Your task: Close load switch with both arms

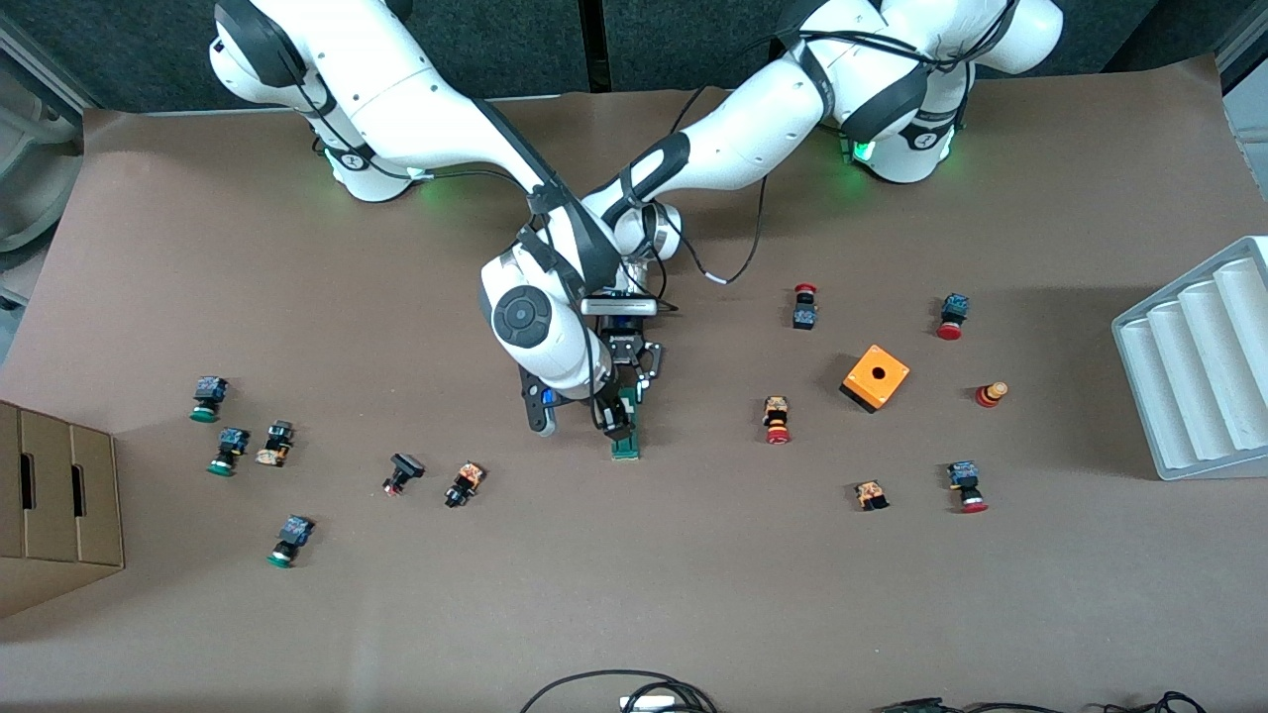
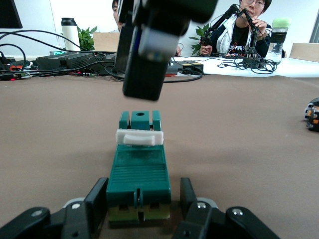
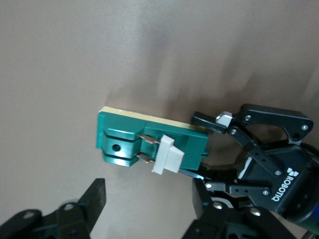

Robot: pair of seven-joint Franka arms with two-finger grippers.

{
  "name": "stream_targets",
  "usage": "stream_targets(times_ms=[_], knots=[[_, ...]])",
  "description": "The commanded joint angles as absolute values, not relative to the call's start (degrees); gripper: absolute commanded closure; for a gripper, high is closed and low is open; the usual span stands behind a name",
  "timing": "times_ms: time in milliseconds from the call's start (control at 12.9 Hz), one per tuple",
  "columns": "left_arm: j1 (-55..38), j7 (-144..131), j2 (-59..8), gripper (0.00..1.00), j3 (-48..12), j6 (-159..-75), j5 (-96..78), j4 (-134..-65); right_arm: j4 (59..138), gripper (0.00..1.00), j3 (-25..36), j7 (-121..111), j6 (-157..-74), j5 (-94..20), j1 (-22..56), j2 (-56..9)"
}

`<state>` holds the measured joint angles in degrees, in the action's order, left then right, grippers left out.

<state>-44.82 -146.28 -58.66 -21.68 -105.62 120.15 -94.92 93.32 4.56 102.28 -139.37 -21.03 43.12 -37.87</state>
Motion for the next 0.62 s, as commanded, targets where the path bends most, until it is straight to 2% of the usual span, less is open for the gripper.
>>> stream_targets(times_ms=[0, 154, 541], knots=[[-45.88, -147.39, -60.29, 0.35, -20.92, -105.38, 120.67, -93.6, 96.67, 0.29, 5.27, 103.01, -143.51, -22.15, 45.0, -37.44], [-45.88, -147.39, -60.29, 0.35, -20.92, -105.38, 120.67, -93.6, 97.82, 0.35, 5.27, 103.01, -145.19, -22.06, 45.17, -37.7], [-45.88, -147.22, -60.29, 0.34, -21.01, -105.38, 120.41, -92.73, 97.82, 0.38, 5.36, 102.83, -146.95, -21.89, 45.44, -38.94]])
